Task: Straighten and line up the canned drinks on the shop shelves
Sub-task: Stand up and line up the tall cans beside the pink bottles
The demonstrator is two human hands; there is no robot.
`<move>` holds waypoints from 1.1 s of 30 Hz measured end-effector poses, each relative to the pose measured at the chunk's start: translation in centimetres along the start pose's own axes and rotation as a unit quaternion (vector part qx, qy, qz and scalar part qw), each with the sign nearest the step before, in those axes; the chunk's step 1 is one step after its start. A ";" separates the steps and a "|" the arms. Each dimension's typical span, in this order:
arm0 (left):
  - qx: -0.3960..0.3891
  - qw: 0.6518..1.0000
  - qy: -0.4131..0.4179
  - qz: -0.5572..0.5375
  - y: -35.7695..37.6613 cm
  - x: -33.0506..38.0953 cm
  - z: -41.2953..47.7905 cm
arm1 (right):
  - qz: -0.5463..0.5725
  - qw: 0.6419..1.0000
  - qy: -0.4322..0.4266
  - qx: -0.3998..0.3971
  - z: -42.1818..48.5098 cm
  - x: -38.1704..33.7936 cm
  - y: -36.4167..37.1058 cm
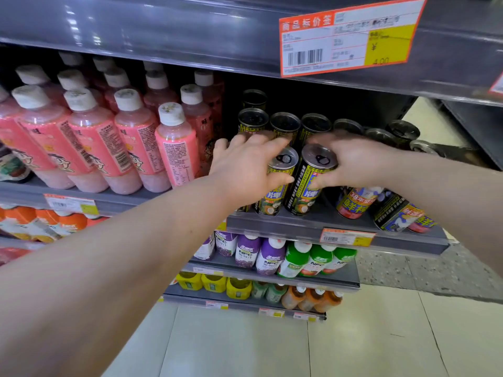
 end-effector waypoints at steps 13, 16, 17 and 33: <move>-0.021 0.999 -0.021 0.012 0.1 0.1 0.0 | 0.065 0.998 0.009 0.005 -1.9 1.8 -2.3; -0.017 0.999 -0.043 0.009 -0.6 1.6 0.2 | -0.021 0.999 0.045 0.014 -3.2 4.7 -4.4; -0.005 0.999 -0.033 0.012 -0.9 2.6 0.2 | -0.064 0.996 0.061 -0.005 -3.6 5.4 -4.2; -0.068 0.993 0.057 0.078 0.9 5.6 2.1 | -0.095 0.995 -0.013 -0.016 -3.1 4.5 -2.3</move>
Point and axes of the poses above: each hand's wrist, its own z-axis towards the middle knuckle, its own y-axis out of the palm, x = y × z, the point moved 6 cm from there along z, towards the middle knuckle, and after that the axes turned 12 degrees about z, right-handed, at the moved point
